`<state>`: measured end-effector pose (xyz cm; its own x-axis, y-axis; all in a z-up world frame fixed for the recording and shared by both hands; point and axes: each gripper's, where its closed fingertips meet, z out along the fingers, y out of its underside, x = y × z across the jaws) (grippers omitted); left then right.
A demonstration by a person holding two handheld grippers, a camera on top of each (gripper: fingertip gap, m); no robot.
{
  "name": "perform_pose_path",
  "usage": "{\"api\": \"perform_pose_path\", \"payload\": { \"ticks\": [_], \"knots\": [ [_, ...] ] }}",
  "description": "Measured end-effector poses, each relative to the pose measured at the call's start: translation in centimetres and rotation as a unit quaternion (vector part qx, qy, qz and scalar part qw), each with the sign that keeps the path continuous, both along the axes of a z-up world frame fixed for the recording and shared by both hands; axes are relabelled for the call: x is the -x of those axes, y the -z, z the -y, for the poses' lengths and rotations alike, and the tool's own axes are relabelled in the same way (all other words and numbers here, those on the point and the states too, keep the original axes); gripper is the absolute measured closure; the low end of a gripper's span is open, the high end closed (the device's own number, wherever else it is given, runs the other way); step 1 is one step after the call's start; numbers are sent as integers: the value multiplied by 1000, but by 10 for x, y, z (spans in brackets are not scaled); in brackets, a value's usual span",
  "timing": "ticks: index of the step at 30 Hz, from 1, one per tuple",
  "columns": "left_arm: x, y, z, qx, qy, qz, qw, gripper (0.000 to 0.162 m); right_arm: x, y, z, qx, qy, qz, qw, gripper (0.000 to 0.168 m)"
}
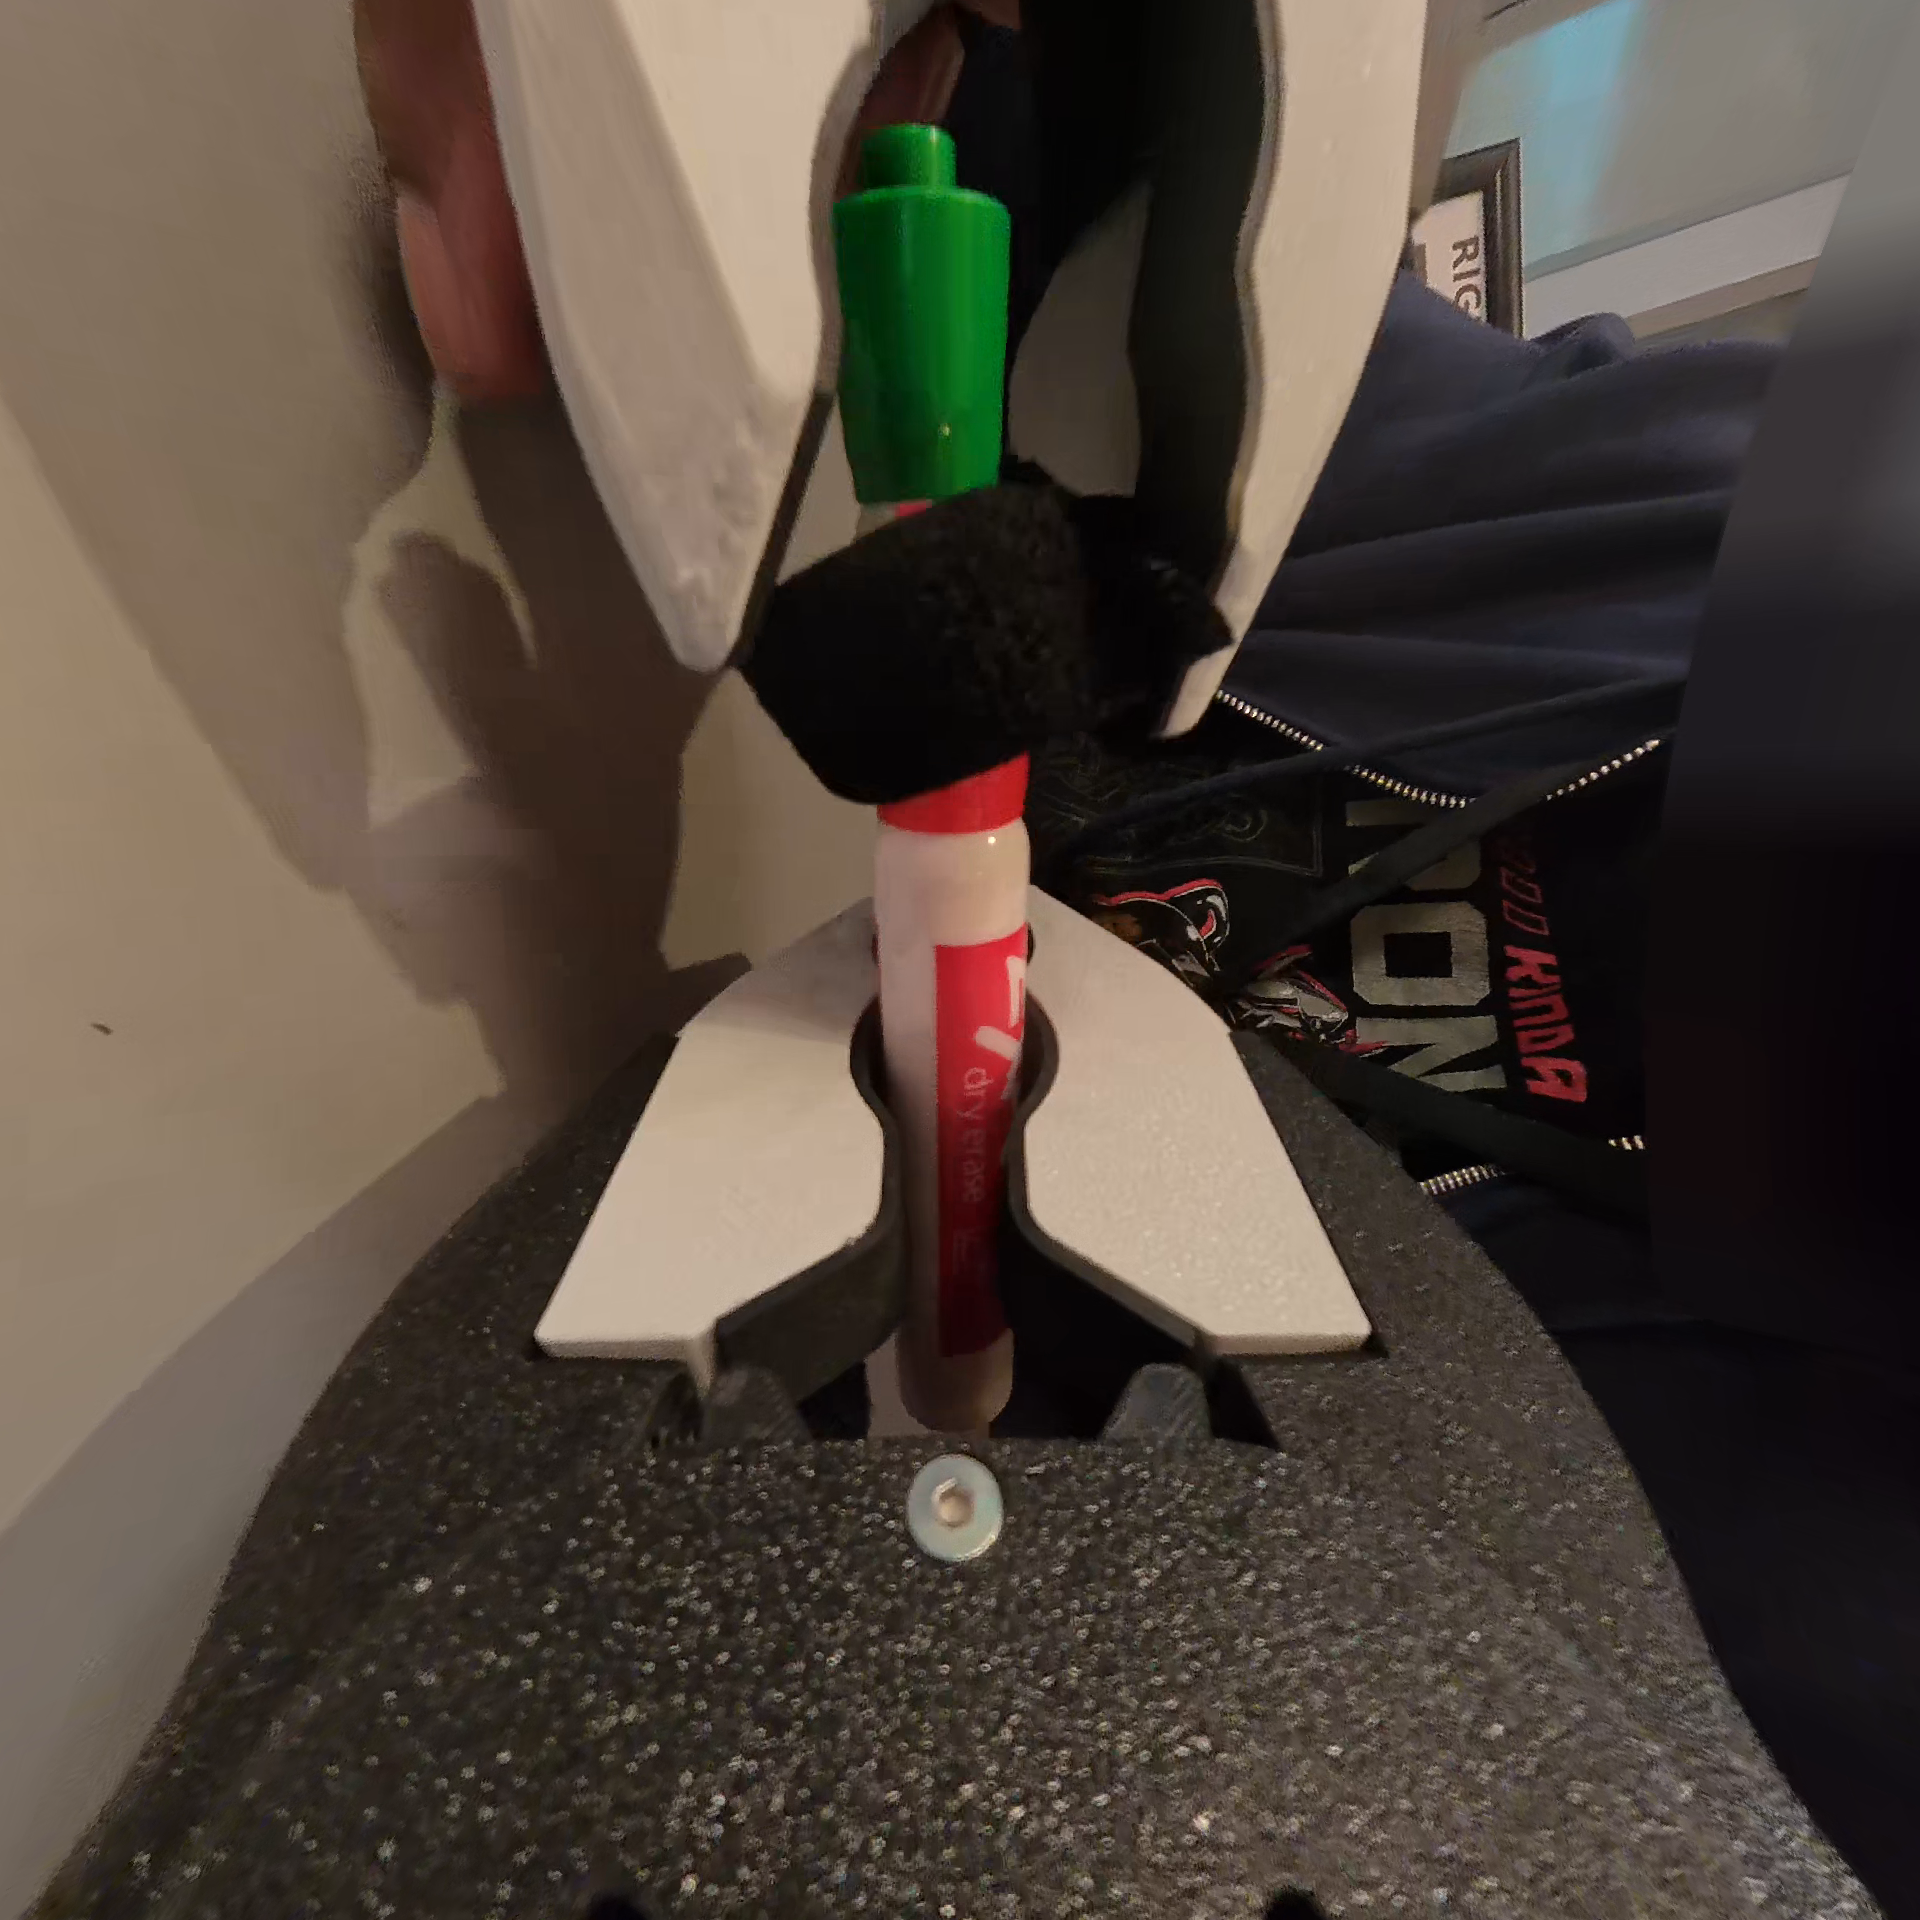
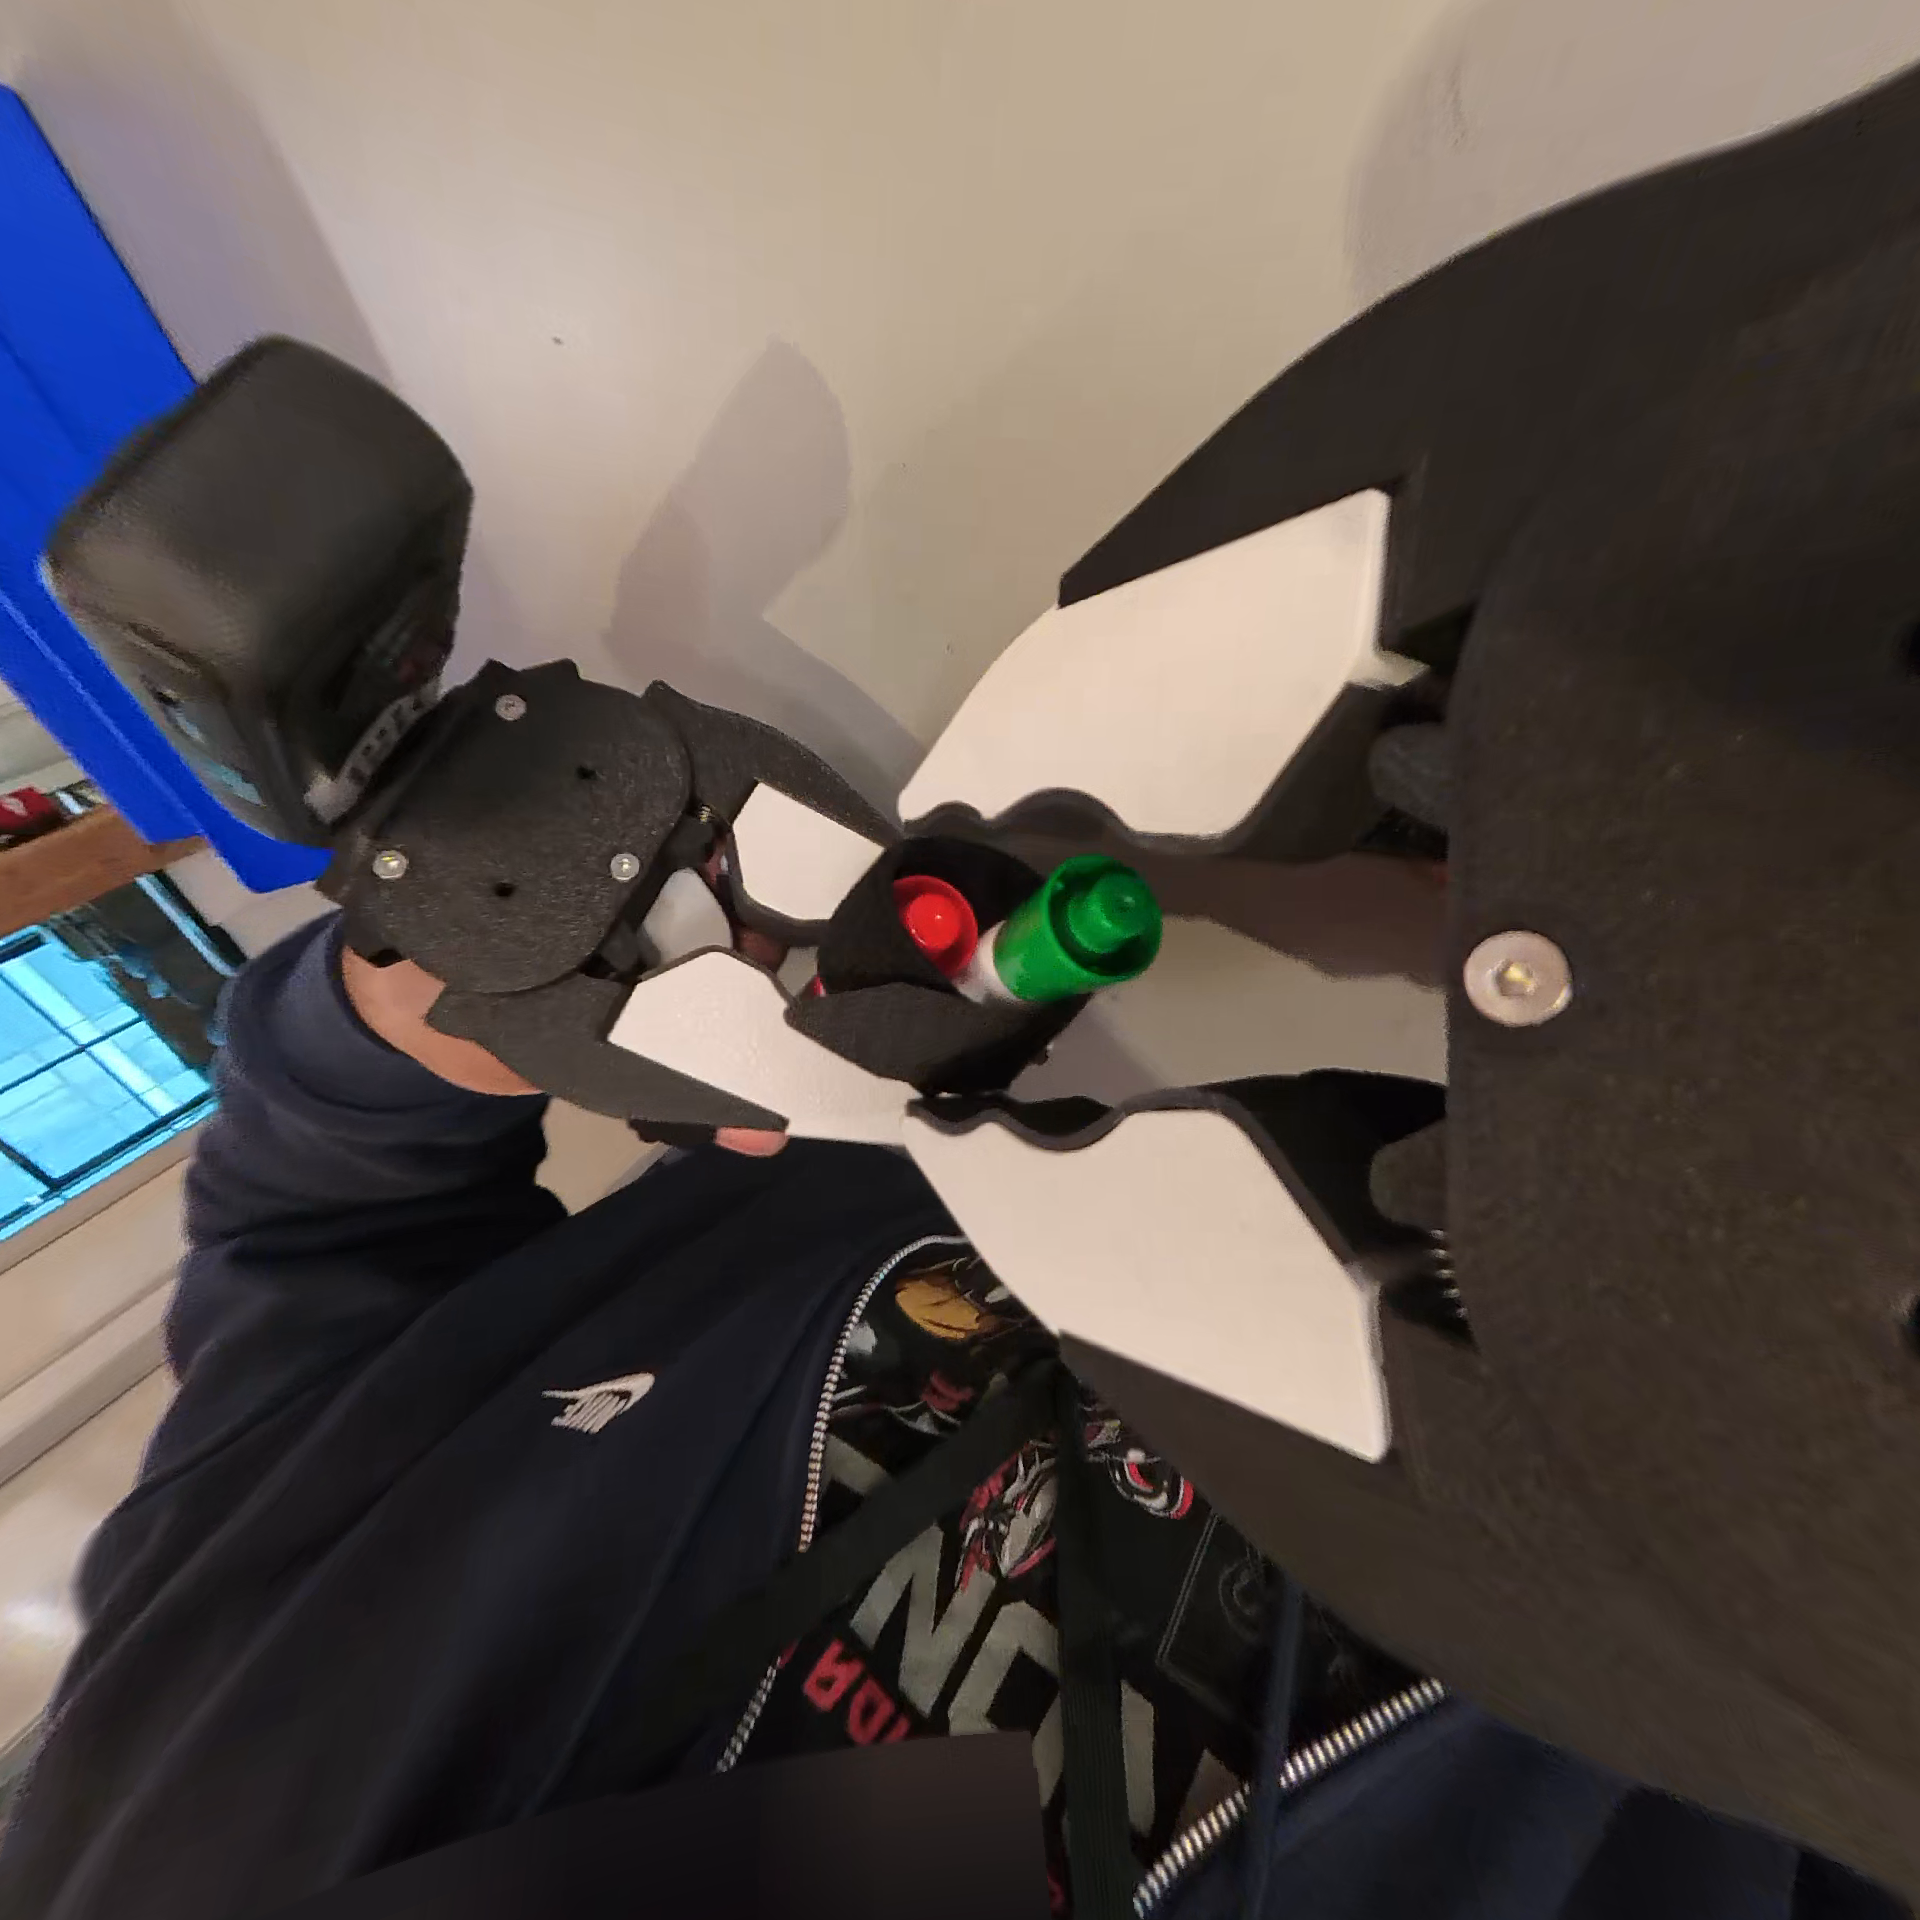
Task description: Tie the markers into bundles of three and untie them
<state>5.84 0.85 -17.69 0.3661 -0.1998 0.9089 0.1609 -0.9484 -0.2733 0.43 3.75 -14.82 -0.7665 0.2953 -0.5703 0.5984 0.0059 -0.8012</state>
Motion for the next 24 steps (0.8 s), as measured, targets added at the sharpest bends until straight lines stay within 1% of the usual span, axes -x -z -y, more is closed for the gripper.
{"api": "perform_pose_path", "payload": {
  "ticks": [4,6,10,13,17,20,24],
  "knots": [
    [-2,3,0,8,13,-14,1000,146,-3,5,5,-23,-6,0,1000,122],
    [-2,2,-2,11,12,-15,1000,147,-4,4,4,-38,0,-17,999,122],
    [-3,2,-3,12,13,-19,1000,146,-4,-8,-7,-44,26,-61,997,125],
    [-5,2,-3,17,14,-20,1000,147,0,-7,-15,-42,45,-56,997,128],
    [-5,4,-2,25,22,-29,999,146,-5,-3,-6,-51,26,-53,997,133],
    [-9,6,2,32,39,-38,998,146,-11,4,5,-76,3,-61,995,133],
    [-13,8,3,39,53,-47,997,147,-16,7,7,-80,-11,-59,995,134]
  ]
}}
